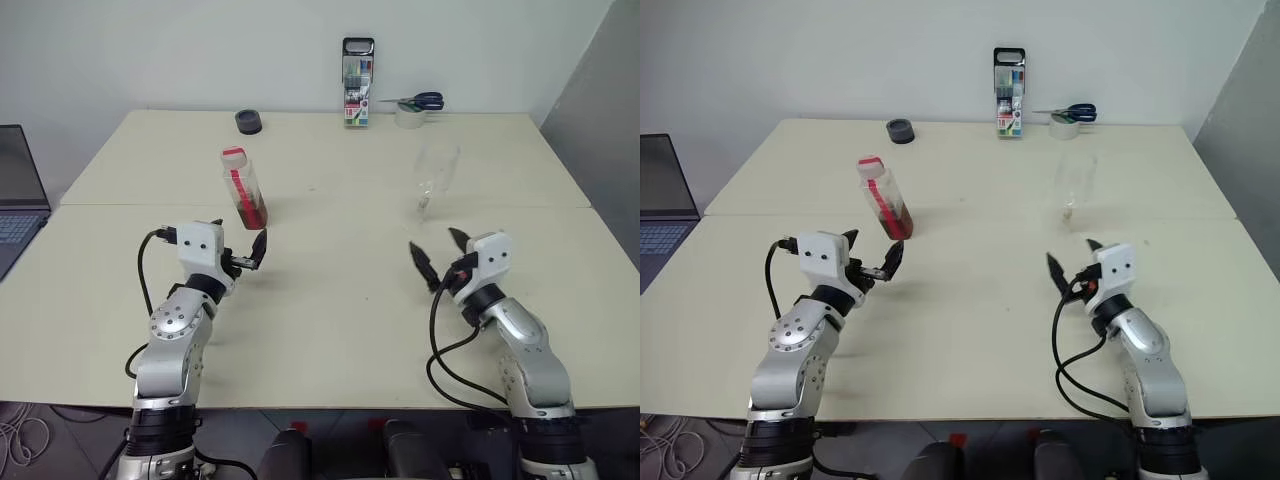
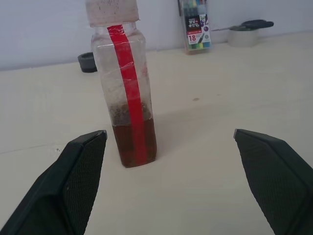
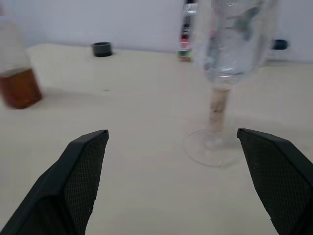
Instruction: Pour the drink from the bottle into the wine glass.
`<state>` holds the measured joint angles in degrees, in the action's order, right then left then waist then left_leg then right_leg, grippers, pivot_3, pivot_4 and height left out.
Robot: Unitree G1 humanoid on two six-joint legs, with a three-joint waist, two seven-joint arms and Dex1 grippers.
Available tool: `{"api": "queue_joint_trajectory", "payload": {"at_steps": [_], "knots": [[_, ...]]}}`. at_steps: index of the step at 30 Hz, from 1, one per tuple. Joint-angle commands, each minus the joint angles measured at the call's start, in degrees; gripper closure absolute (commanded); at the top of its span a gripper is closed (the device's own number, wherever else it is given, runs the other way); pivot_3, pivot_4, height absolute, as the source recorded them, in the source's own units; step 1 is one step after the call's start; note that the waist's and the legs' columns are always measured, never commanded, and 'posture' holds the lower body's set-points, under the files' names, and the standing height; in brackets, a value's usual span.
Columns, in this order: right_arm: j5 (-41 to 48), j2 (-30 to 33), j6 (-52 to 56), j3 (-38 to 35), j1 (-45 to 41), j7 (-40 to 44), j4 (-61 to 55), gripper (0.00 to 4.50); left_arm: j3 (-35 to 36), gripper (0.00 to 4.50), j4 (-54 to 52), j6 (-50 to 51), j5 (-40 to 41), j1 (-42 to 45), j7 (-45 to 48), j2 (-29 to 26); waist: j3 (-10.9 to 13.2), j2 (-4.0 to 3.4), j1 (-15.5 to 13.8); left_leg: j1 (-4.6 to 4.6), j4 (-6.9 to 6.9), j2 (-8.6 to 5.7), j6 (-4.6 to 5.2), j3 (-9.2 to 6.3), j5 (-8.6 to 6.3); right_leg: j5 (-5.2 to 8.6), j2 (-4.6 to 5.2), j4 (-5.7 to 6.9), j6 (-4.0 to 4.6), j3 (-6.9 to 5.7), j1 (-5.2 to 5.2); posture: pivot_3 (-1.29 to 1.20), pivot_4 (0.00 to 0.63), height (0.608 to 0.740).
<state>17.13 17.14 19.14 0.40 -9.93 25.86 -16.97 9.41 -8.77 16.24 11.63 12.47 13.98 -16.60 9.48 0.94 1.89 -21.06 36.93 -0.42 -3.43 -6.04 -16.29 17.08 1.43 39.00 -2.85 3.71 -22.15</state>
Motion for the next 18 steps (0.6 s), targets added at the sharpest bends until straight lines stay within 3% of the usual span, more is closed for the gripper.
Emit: {"api": "queue_joint_trajectory", "payload": {"at_steps": [1,18], "knots": [[5.0,3.1,5.8,2.2,-3.5,5.8,-6.8,0.00,1.2,0.04,0.0,1.3,-0.2,3.0,-2.9,0.6,0.0,0.02,0.0,0.00,0.01,-0.01,0.00,-0.02,0.00,0.00,0.00,0.00,0.00,-0.06,0.02,0.00,0.150,0.740],[6.4,6.1,10.7,2.2,-10.9,7.3,-5.9,0.00,1.0,0.04,10.9,3.5,-2.0,14.4,-8.1,0.6,0.0,0.08,-0.1,-0.11,0.02,-0.02,-0.02,-0.07,0.00,0.00,0.00,-0.05,0.00,-0.18,0.01,0.00,0.150,0.740]]}}
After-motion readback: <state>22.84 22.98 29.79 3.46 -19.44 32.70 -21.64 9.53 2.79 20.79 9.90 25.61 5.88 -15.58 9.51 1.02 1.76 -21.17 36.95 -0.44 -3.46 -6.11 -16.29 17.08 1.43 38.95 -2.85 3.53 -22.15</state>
